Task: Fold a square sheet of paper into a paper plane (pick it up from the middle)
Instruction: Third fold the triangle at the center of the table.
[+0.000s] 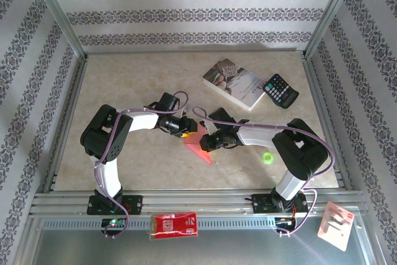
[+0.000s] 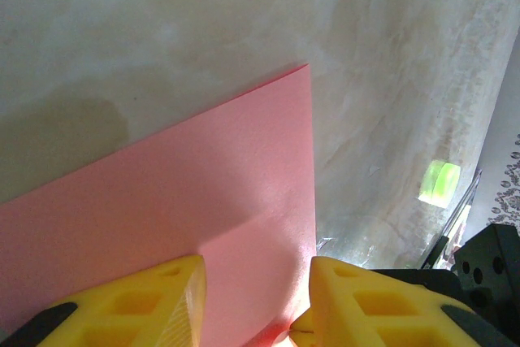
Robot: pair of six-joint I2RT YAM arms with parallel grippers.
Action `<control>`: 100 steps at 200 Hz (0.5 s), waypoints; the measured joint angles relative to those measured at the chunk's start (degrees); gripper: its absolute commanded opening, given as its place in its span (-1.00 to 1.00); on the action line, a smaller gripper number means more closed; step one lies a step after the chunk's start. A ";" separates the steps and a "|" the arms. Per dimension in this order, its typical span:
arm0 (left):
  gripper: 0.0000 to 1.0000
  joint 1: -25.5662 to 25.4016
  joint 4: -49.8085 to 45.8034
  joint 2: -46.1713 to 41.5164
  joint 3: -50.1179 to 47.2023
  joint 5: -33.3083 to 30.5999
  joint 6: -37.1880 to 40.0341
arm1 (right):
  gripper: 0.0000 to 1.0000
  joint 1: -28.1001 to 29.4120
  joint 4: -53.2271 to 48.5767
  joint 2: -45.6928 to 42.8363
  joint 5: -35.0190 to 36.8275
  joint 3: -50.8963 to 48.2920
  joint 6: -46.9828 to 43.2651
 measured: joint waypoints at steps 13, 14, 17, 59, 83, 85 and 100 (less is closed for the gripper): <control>-0.24 0.00 0.00 0.00 0.00 0.00 0.00 | -0.85 -0.24 -0.02 0.00 0.00 0.00 0.00; -0.24 0.00 0.00 0.00 0.00 0.00 0.02 | -0.85 -0.24 -0.02 0.00 0.00 0.00 0.00; -0.24 0.00 0.00 0.00 0.00 0.00 0.02 | -0.86 -0.24 -0.02 0.00 0.00 0.00 0.00; -0.24 0.00 0.00 0.00 0.00 -0.02 0.00 | -0.87 -0.35 -0.02 0.00 0.00 -0.55 0.02; -0.24 0.00 0.00 0.00 0.00 0.00 0.00 | -0.87 -0.35 -0.02 0.00 0.00 -0.63 0.02; -0.24 0.00 0.00 0.00 0.00 0.00 0.00 | -0.87 -0.35 -0.02 0.00 0.00 -0.63 0.02; -0.24 0.00 0.00 0.00 0.00 0.00 0.00 | -0.87 -0.35 -0.02 0.00 0.00 -0.63 0.02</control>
